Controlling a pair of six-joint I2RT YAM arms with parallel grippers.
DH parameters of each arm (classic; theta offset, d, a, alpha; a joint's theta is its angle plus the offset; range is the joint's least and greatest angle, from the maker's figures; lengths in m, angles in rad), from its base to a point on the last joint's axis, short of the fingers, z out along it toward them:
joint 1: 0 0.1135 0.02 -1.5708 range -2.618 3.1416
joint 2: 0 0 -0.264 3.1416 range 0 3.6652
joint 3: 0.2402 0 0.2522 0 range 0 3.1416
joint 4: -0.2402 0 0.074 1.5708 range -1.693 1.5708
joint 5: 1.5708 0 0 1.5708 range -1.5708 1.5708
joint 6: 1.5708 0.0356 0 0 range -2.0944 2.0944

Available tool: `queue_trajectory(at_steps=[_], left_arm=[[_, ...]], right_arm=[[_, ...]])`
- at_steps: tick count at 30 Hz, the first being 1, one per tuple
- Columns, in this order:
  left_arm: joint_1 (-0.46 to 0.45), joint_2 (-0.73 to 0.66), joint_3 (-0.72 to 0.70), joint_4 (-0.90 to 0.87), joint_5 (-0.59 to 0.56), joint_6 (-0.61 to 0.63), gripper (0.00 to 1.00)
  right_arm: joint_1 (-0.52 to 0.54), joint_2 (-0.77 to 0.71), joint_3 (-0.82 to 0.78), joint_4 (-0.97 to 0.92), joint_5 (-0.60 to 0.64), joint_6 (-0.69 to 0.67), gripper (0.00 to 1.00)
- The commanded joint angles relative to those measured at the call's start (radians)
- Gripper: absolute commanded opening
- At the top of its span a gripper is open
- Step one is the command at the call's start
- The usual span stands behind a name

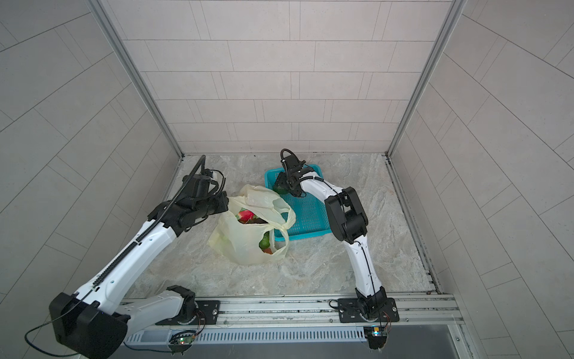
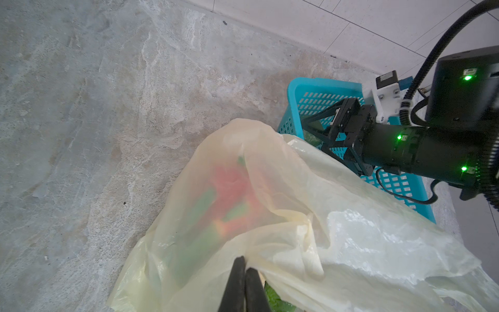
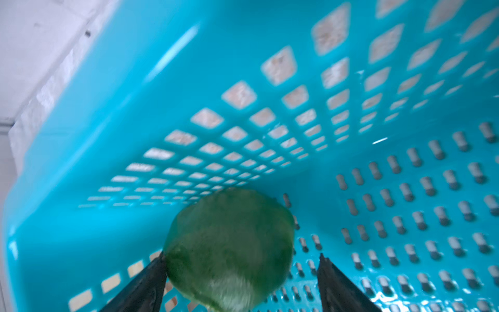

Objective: Place the fruits into the plastic bag
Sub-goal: Move the fruit to the bin.

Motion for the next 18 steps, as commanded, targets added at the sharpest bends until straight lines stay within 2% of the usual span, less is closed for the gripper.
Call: queue_trajectory(at_steps=[1,11,18], left_arm=[[0.005,0.002,0.001,0.010,-0.009,0.017,0.00],[0.005,0.008,0.008,0.013,-0.003,0.021,0.00],[0.005,0.000,0.003,0.020,0.000,0.018,0.00]], right_arm=[[-0.004,0.041,0.039,-0.087,0.086,0.053,0.86],[-0.030,-0.072,-0.127,-0.056,0.136,0.000,0.84],[-0.054,-0.059,-0.089,-0.066,0.080,-0.129,0.83]])
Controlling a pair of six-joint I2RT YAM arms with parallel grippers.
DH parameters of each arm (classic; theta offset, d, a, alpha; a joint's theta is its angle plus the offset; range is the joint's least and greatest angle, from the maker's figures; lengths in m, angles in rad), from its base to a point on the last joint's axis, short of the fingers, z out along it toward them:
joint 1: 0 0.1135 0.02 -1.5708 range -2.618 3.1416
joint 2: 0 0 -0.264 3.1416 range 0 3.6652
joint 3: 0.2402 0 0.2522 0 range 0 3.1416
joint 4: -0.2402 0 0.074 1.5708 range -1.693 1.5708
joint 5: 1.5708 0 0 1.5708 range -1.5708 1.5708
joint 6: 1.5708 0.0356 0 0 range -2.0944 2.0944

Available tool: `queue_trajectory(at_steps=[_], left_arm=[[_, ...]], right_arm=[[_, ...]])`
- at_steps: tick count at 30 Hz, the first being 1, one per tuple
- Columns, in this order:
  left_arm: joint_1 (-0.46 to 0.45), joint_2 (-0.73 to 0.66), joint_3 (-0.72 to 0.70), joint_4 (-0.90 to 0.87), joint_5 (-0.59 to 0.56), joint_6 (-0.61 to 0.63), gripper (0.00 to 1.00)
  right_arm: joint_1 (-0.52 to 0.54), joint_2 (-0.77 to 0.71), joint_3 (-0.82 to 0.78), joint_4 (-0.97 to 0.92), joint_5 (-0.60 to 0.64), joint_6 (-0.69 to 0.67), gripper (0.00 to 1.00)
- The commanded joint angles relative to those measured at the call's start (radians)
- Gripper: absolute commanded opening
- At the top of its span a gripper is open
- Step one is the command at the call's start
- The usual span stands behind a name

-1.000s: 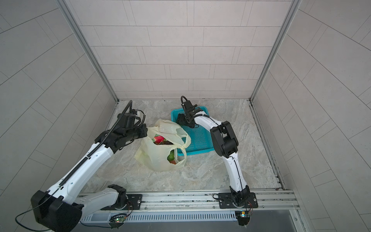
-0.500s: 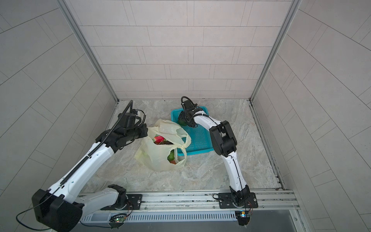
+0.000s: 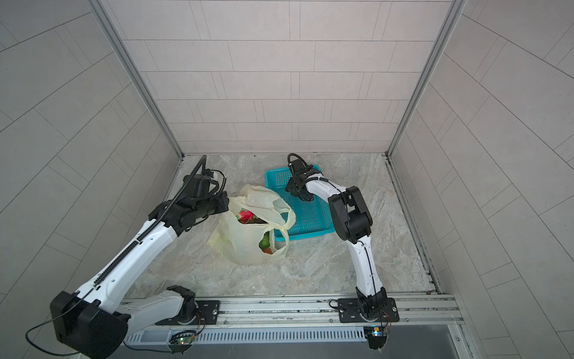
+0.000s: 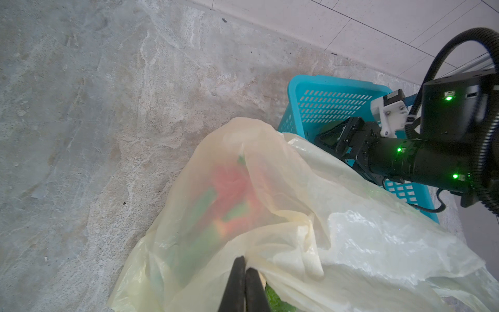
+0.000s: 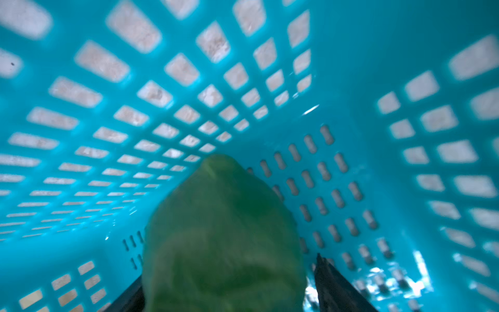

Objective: Place the fruits into the plastic bag
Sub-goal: Move the fruit to the bin, then pick up the fruit from the bin.

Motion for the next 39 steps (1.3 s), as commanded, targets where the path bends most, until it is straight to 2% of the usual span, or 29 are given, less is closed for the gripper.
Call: queue_trajectory(at_steps=[1,8,13,18,22,25,28,31,34,39], left_arm=[[0.005,-0.008,0.001,0.020,-0.003,0.011,0.00],[0.005,-0.022,-0.012,0.028,-0.002,0.004,0.00],[0.005,-0.031,-0.018,0.028,0.009,0.004,0.00],[0.005,-0.042,-0.017,0.028,0.011,0.004,0.00],[0.005,-0.046,-0.012,0.027,0.017,0.005,0.00],[0.005,-0.044,-0.010,0.027,0.021,0.007,0.00],[0.005,-0.044,-0.009,0.027,0.035,0.006,0.00],[0.005,-0.044,-0.006,0.026,0.055,0.011,0.00],[0.005,-0.046,0.001,0.025,0.090,0.030,0.00],[0.005,-0.045,0.014,0.022,0.152,0.075,0.00]], right_arm=[[-0.001,-0.012,0.036,-0.036,-0.008,-0.066,0.83],[-0.008,0.017,0.077,-0.056,-0.039,-0.019,0.76],[-0.017,0.050,0.100,-0.055,-0.075,0.078,0.71],[-0.019,0.065,0.107,-0.058,-0.054,0.188,0.69],[-0.020,0.055,0.077,-0.040,-0.022,0.249,0.59],[-0.026,0.050,0.048,0.005,-0.054,0.263,0.42],[-0.026,0.008,-0.005,0.069,-0.095,0.239,0.30],[-0.026,-0.114,-0.097,0.146,-0.119,0.169,0.28],[-0.033,-0.292,-0.163,0.165,-0.116,0.029,0.28],[-0.029,-0.579,-0.218,0.173,-0.217,-0.238,0.28]])
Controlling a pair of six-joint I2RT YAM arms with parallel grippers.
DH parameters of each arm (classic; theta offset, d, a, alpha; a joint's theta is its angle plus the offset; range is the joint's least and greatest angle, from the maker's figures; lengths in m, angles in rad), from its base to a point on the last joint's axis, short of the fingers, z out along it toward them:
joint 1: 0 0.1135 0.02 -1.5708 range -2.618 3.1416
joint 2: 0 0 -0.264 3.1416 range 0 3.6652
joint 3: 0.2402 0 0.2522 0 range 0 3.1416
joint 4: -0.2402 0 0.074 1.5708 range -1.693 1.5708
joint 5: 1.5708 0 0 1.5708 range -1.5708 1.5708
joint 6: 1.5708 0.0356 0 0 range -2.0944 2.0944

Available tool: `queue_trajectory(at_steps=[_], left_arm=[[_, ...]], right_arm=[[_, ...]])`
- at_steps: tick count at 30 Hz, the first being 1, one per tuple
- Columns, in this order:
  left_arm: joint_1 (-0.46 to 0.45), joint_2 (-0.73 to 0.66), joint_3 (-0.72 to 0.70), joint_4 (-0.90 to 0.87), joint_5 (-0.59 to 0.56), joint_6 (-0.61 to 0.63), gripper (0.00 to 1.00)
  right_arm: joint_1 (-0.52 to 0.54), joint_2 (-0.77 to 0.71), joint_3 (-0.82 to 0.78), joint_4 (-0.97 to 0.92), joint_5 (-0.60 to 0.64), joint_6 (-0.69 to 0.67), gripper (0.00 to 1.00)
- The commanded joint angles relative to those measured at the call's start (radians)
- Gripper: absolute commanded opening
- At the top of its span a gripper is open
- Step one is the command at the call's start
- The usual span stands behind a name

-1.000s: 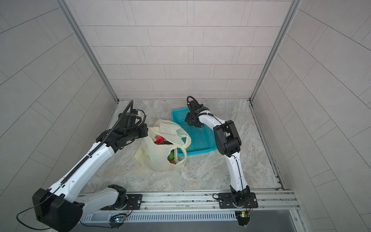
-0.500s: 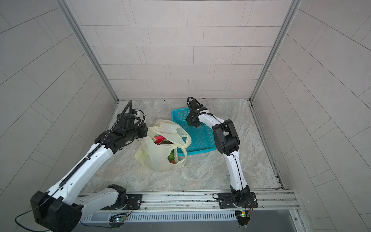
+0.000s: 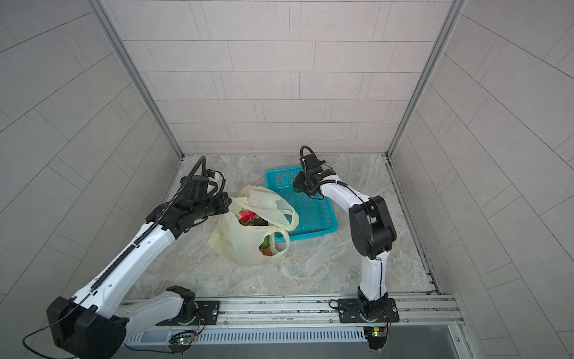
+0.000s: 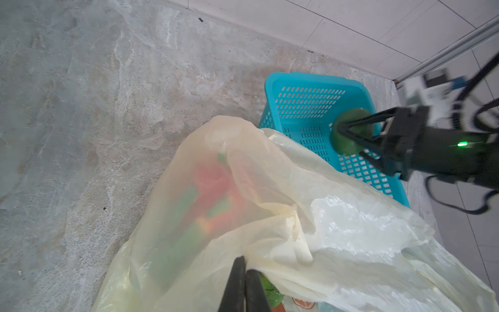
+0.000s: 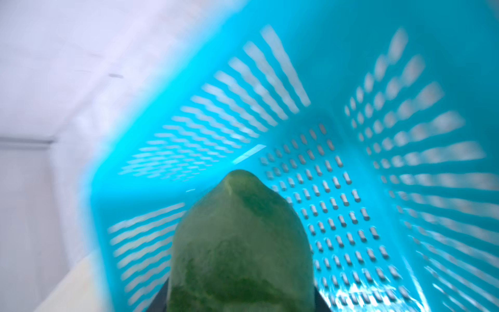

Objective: Place the fruits into the plastic bag
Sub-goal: Pick up the fruit from the bin, then place the fruit in the plastic bag.

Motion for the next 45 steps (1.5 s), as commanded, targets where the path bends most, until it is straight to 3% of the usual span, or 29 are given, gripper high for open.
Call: queue_trajectory(at_steps=[1,5,9,12,15,18,26,34,37,40,45], left_arm=[[0.005,-0.018,0.027,0.000,0.051,0.045,0.00],[0.005,-0.017,0.029,0.005,0.059,0.043,0.00],[0.005,-0.022,0.027,0.023,0.070,0.029,0.00],[0.005,-0.027,0.028,0.024,0.088,0.030,0.00],[0.004,-0.033,0.033,0.014,0.101,0.037,0.00],[0.005,-0.049,0.034,0.004,0.099,0.042,0.00],[0.004,-0.080,0.006,0.018,0.117,0.034,0.00],[0.003,-0.095,-0.010,0.028,0.100,0.012,0.00],[0.004,-0.092,-0.027,0.053,0.097,-0.008,0.00],[0.004,-0.079,-0.038,0.068,0.081,-0.034,0.00],[0.004,-0.064,-0.047,0.081,0.035,-0.058,0.00]], right_arm=[[0.011,-0.226,-0.005,0.047,-0.090,-0.240,0.28],[0.121,-0.371,-0.057,-0.008,-0.162,-0.447,0.31],[0.337,-0.411,-0.085,-0.157,-0.168,-0.644,0.32],[0.446,-0.396,-0.146,-0.137,-0.162,-0.658,0.33],[0.490,-0.346,-0.172,-0.099,-0.158,-0.640,0.33],[0.498,-0.282,-0.161,-0.120,-0.153,-0.645,0.32],[0.488,-0.164,-0.134,-0.185,-0.003,-0.632,0.33],[0.404,-0.022,0.038,-0.171,0.031,-0.571,0.37],[0.384,0.040,0.119,-0.169,0.025,-0.553,0.46],[0.378,0.091,0.195,-0.168,0.010,-0.553,0.63],[0.377,0.089,0.240,-0.173,-0.033,-0.558,0.82]])
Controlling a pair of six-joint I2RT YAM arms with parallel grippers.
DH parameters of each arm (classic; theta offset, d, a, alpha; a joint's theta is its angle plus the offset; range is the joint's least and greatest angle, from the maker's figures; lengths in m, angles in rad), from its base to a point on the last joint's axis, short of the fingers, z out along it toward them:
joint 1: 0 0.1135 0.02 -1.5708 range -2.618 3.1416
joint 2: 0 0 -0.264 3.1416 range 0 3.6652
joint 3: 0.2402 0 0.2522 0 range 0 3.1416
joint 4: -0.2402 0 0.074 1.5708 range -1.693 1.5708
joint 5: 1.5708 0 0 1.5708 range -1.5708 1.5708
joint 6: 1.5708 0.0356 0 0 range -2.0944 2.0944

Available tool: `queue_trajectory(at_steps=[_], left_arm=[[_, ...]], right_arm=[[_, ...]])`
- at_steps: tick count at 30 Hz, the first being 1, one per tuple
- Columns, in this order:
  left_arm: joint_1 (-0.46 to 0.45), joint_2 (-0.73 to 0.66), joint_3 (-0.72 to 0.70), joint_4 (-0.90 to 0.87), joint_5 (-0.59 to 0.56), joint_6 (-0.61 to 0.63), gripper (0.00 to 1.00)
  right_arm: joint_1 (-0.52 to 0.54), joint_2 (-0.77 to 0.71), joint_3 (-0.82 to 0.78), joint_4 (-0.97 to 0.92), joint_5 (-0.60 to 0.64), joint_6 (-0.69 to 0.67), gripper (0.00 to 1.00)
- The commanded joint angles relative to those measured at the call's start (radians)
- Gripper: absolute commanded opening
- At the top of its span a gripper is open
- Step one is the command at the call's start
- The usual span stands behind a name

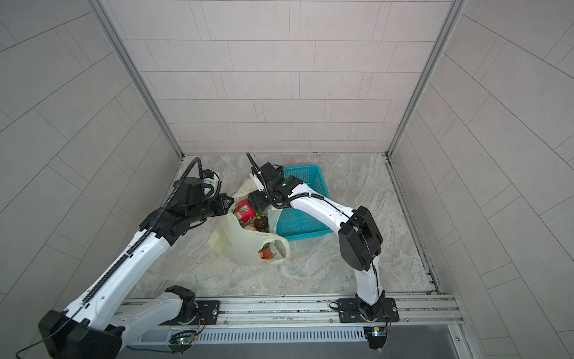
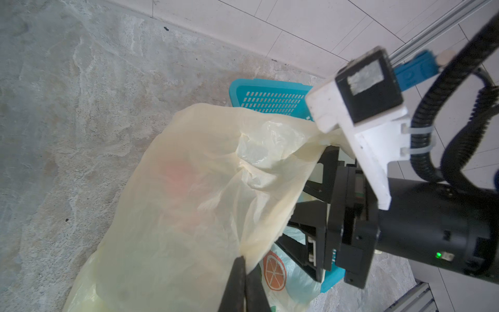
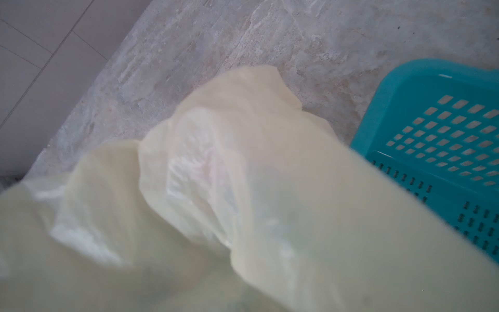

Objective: Place the fruits into the plastic bag
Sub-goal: Place the fruit in the plastic bag, then pick up the plastic bag from the center of the table.

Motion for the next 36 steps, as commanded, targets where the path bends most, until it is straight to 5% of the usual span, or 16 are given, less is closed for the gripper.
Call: queue_trajectory(at_steps=[1,18,22,31,36], left_arm=[[0.003,0.005,-0.015,0.027,-0.051,-0.024,0.00],[0.003,0.049,-0.033,0.028,-0.136,-0.034,0.00],[0.004,0.050,-0.032,0.028,-0.141,-0.033,0.00],[0.004,0.036,-0.044,0.027,-0.141,-0.031,0.00],[0.004,0.035,-0.047,0.027,-0.139,-0.030,0.00]], right_arm=[[0.003,-0.032,0.021,-0.012,-0.027,-0.008,0.83],[-0.001,-0.508,-0.327,0.094,-0.490,-0.053,0.80],[-0.047,-0.604,-0.409,0.115,-0.447,-0.004,0.80],[-0.214,-0.745,-0.669,0.097,-0.100,0.148,0.77],[-0.219,-0.716,-0.751,0.164,-0.182,0.147,0.76]])
